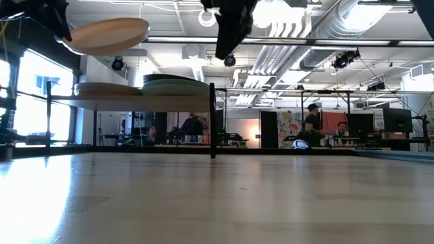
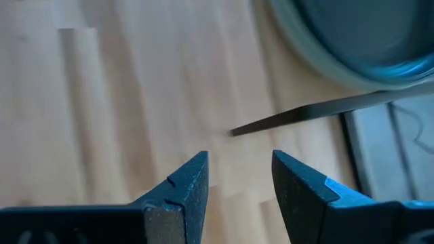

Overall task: Place and stack plates onto a shelf
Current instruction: Stack the light red plate on top of the light brown plate on the shelf, then return to Home Position

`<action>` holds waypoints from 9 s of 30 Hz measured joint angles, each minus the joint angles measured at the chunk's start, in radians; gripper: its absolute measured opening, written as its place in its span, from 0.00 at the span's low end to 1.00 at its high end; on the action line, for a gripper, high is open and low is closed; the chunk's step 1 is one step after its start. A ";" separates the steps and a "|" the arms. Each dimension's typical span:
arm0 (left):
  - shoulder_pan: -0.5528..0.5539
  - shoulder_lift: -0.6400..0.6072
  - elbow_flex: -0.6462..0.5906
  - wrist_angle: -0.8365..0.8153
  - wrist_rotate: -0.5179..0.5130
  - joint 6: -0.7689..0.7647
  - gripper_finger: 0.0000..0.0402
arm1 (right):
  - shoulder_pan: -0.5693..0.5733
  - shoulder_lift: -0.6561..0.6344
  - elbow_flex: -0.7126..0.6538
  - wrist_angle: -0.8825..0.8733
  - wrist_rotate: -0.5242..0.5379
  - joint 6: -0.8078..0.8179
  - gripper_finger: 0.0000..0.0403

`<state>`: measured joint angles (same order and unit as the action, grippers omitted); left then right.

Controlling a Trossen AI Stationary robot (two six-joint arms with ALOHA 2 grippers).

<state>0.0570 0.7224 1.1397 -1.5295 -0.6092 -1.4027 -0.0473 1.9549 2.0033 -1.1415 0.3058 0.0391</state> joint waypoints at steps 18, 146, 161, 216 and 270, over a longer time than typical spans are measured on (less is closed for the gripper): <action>0.352 0.014 0.000 0.239 -0.159 0.134 0.00 | -0.278 0.000 0.000 0.122 -0.212 -0.386 0.35; 1.033 0.473 0.129 0.137 0.565 0.726 0.27 | -0.410 0.000 0.000 0.060 -0.344 -0.467 0.35; 0.879 0.235 0.129 0.261 0.518 0.881 0.27 | -0.410 0.000 0.000 0.103 -0.426 -0.363 0.35; 0.325 -0.719 -1.066 1.487 0.710 1.327 0.27 | -0.137 0.000 0.000 0.443 -0.284 0.301 0.35; 0.325 -0.618 -1.126 1.537 0.620 1.248 0.27 | -0.135 -1.554 -1.261 0.681 -0.148 0.121 0.35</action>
<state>0.3824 0.1047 0.0139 0.0074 0.0109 -0.1543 -0.1825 0.4004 0.7421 -0.4602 0.1576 0.1605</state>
